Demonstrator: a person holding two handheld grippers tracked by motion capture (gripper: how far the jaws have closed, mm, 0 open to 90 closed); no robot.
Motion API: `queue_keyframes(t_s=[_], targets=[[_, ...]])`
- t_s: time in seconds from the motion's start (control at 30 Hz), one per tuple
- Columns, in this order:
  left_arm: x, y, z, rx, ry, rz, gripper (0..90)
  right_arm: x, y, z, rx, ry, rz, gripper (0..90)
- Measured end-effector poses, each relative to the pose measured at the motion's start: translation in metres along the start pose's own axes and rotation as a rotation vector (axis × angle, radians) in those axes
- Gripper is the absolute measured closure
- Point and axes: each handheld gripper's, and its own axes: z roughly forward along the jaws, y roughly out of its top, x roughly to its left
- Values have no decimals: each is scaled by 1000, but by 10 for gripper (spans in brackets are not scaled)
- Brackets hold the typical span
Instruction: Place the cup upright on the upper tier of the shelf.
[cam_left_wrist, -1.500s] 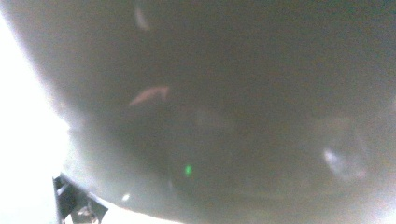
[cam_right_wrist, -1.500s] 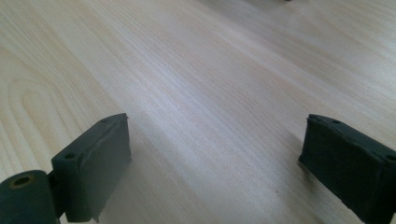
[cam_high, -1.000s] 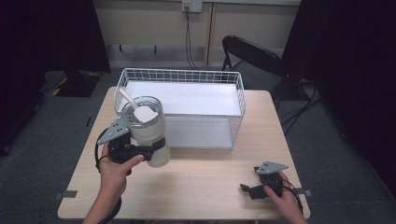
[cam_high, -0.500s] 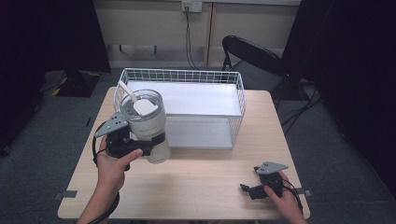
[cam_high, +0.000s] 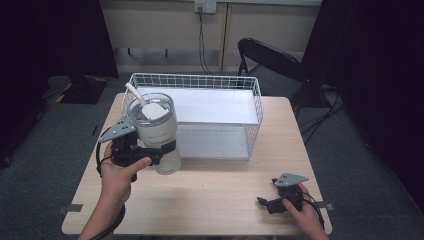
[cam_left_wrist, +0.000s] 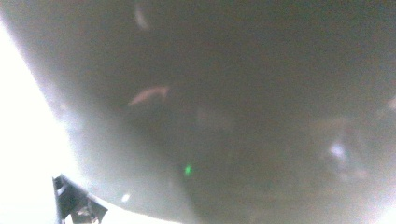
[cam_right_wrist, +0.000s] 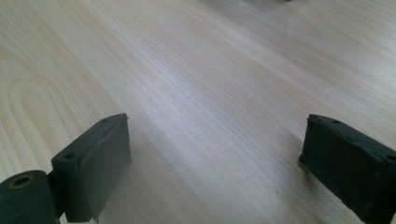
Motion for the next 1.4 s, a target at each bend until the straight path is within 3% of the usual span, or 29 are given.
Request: queue_keyframes(t_s=[0.13, 0.2, 0.6, 1.4], targets=[[-2, 5, -1, -1, 3, -16, 99, 0, 0, 0, 0, 1, 0, 76], [-1, 9, -1, -3, 15, 6, 99, 0, 0, 0, 1, 4, -1, 76], [-3, 32, 1, 5, -6, 7, 99, -1, 1, 1, 0, 7, -5, 76], [13, 70, -2, -8, 2, 20, 98, -1, 1, 1, -2, 5, -5, 76]])
